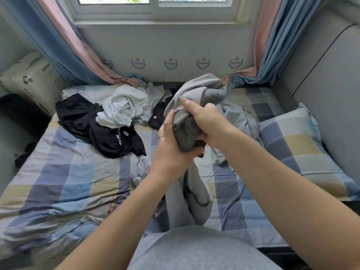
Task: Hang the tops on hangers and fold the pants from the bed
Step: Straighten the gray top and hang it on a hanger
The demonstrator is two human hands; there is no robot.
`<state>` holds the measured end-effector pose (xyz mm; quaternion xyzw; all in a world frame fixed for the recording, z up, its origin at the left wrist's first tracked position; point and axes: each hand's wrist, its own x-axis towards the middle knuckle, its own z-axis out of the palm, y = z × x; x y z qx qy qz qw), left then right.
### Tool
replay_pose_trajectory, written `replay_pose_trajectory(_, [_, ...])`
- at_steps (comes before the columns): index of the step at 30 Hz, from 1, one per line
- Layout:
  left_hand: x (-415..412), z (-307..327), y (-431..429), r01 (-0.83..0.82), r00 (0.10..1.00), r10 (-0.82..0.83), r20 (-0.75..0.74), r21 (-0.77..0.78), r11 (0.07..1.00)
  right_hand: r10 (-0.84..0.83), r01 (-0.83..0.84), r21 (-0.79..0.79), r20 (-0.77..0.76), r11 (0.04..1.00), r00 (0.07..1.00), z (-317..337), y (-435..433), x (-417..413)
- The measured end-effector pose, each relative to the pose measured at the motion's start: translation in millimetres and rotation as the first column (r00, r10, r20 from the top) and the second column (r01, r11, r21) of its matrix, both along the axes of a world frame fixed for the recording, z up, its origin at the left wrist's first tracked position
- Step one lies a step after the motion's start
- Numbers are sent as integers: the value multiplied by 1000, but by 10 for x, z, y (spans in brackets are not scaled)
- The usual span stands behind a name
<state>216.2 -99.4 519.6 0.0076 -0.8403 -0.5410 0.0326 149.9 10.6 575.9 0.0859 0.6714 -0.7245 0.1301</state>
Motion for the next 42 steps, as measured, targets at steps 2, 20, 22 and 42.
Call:
replay_pose_trajectory(2, [-95,-52,-70,-139,990,142,-9,148,979,95,-99,-105,-37,989,995,71,-5,17])
replay_pose_trajectory(20, [-381,282,-418,-177,973,96,211,409,895,319,-329,642,136,692,938,-1419,508,451])
replay_pose_trajectory(22, [-390,204,-450,-103,970,43,239,243,965,228,-223,573,64,788,971,-1259,546,387])
replay_pose_trajectory(42, [-237,-357,-249,-80,983,13,183,366,927,192,-198,-48,-105,979,976,-520,551,390])
